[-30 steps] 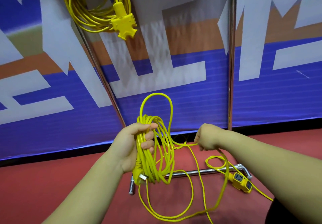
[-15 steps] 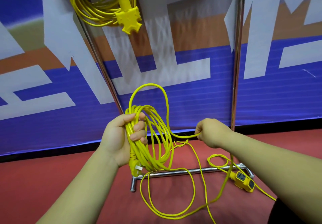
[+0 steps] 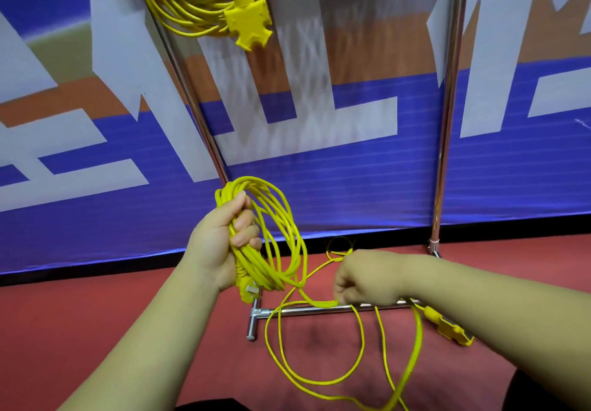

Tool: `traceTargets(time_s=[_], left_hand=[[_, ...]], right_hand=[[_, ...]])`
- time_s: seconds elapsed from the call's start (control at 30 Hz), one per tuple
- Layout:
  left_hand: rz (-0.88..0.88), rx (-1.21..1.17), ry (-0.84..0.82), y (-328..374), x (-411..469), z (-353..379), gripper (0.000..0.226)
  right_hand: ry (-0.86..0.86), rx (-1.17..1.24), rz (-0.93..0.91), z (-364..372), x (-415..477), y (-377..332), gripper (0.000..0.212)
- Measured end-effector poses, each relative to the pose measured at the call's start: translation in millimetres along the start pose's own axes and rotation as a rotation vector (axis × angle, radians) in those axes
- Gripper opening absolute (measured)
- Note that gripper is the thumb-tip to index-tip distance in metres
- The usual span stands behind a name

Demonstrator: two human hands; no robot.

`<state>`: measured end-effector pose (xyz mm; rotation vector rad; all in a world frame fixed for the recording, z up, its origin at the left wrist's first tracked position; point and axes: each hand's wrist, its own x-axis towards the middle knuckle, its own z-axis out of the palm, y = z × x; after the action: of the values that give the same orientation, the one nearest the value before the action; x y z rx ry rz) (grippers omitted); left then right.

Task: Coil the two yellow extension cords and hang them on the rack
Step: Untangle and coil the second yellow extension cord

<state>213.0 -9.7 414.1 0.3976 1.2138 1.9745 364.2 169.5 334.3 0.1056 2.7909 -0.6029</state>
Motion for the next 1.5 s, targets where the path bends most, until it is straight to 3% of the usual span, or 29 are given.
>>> traceTargets(time_s=[0.07,0.2,0.33,0.43,0.57,0.73,0.87,1.07,1.2,1.27,1.33,1.4,1.5], left_hand=[[0.022,0.059,0.043,-4,3,-4,0.013],[0.050,0.211,0.082,-18,7,-4,0.019],[0.046,0.290,0.099,-34,7,7,0.027],[0.021,0.295,0.096,-43,7,17,0.019],[-0.038,0.432,0.036,-56,3,27,0.022],[-0.047,0.505,-0.010,-76,2,43,0.028],[-0.020,0.432,0.053,-75,6,50,0.019],[-0.074,0.468,-0.068,-70,1,56,0.017],[-0.013,0.416,-0.008,-56,3,58,0.017],[0.049,0.368,0.042,-45,5,55,0.018],[0.094,0.329,0.094,-34,8,48,0.018],[0.106,0.333,0.134,-28,10,40,0.017],[0.062,0.344,0.169,-27,14,28,0.010]], right_hand=[[0.041,-0.003,-0.056,-10,-11,-7,0.017],[0.138,-0.058,-0.137,-16,-22,-16,0.046],[0.458,-0.174,-0.224,-26,-32,-23,0.033],[0.665,-0.306,-0.245,-32,-36,-22,0.016],[0.854,-0.289,-0.237,-50,-45,-19,0.021],[0.720,-0.091,-0.159,-65,-58,-21,0.017],[0.739,-0.031,-0.053,-68,-62,-3,0.018],[0.783,0.308,-0.036,-70,-63,8,0.021],[0.395,0.873,-0.042,-66,-67,22,0.017],[0.190,0.996,-0.021,-57,-68,31,0.014],[0.112,1.079,-0.024,-50,-67,37,0.013],[0.182,1.140,-0.025,-51,-66,39,0.011],[0.468,1.141,0.000,-58,-65,35,0.004]])
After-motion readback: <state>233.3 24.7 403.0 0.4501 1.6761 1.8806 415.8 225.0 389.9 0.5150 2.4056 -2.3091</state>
